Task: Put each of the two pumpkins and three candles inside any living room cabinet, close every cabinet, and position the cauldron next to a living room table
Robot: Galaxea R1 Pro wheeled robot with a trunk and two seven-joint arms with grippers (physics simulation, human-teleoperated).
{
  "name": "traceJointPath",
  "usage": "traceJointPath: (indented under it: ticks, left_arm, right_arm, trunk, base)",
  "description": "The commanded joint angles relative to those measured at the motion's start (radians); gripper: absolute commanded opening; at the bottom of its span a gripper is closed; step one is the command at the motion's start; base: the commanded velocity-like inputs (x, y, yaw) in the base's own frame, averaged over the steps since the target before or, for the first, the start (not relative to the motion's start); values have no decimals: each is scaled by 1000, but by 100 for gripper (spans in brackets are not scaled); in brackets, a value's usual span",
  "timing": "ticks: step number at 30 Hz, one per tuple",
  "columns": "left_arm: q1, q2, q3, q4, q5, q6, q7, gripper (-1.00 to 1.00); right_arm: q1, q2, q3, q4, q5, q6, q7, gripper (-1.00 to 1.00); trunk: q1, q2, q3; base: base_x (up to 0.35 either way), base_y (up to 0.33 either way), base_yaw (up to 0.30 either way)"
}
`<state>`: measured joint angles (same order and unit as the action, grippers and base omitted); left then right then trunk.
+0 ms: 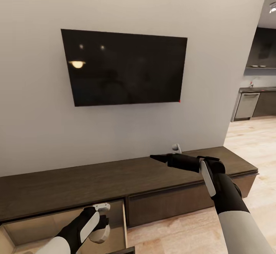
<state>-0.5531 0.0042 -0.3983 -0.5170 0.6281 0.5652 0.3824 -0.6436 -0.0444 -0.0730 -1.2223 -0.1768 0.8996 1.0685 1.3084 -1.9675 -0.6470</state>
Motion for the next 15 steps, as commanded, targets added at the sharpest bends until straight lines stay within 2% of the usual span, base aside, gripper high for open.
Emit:
traceJointPath:
  ticks: [1, 4, 10, 15]
  left_arm:
    - [-1, 1, -5, -2, 8, 2, 8, -100]
    - [-1, 0, -6, -2, 8, 2, 8, -100]
    - [-1, 0, -7, -2, 8, 2, 8, -100]
    - [-1, 0, -6, -2, 8, 2, 9, -100]
  right_arm:
    - [-1, 0, -1, 0, -1, 4, 2, 100]
    - [-1, 0, -1, 0, -1, 5, 2, 100]
    - [-1, 0, -1, 1, -1, 5, 2, 100]
    - [-1, 0, -1, 0, -1, 5, 2, 100]
  trunk:
    - [0, -1, -1]
    - [0, -1, -1]
    - [0, -1, -1]
    - [19, -36, -17]
  base:
    - [245, 0, 0]
    - [158, 0, 0]
    - [26, 0, 0]
    - [2, 0, 0]
